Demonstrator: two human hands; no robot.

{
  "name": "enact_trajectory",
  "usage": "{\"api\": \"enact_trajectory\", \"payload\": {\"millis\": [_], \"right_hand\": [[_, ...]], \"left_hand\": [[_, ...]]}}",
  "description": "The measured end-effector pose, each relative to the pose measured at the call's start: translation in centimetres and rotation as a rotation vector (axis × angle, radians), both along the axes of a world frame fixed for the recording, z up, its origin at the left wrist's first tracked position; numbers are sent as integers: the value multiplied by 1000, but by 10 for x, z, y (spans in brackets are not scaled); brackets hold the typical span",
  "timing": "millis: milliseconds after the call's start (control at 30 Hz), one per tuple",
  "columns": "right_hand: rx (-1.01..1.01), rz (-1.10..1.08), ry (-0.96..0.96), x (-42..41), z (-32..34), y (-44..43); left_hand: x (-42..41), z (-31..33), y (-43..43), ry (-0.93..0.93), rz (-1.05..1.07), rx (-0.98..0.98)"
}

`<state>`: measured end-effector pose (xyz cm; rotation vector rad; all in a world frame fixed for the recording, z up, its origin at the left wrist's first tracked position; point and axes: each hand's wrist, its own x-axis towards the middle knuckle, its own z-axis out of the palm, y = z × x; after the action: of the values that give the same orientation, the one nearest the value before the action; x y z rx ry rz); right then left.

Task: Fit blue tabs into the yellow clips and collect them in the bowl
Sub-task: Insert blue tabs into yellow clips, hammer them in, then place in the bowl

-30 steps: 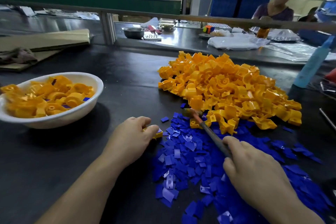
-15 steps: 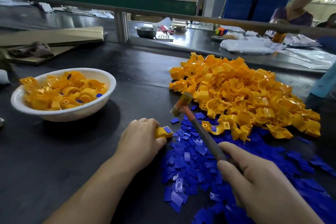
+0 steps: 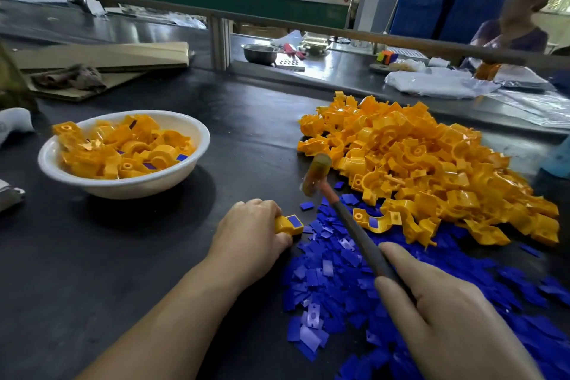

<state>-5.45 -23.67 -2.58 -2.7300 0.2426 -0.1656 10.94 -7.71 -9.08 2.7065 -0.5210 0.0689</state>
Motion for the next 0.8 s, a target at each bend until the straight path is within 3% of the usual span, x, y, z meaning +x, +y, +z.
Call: {"api": "enact_trajectory", "payload": {"millis": [300,567,633,667,800], "right_hand": [[-5,-11,35,7,-13,-3],[-222,-198,-64,4,-30,-40],[-213,-198,-8,6,-35,-47],[-189,-190,5,9,-34,-47],[19,-175,44,20,-42,-56]], "left_hand": [[0,1,0,23,19,-12],[0,5,4,-9,57,90],[3,12,9,59,120,-146],[6,18,12,152,149,-381],[17,49,30,582,140,-1647]]}}
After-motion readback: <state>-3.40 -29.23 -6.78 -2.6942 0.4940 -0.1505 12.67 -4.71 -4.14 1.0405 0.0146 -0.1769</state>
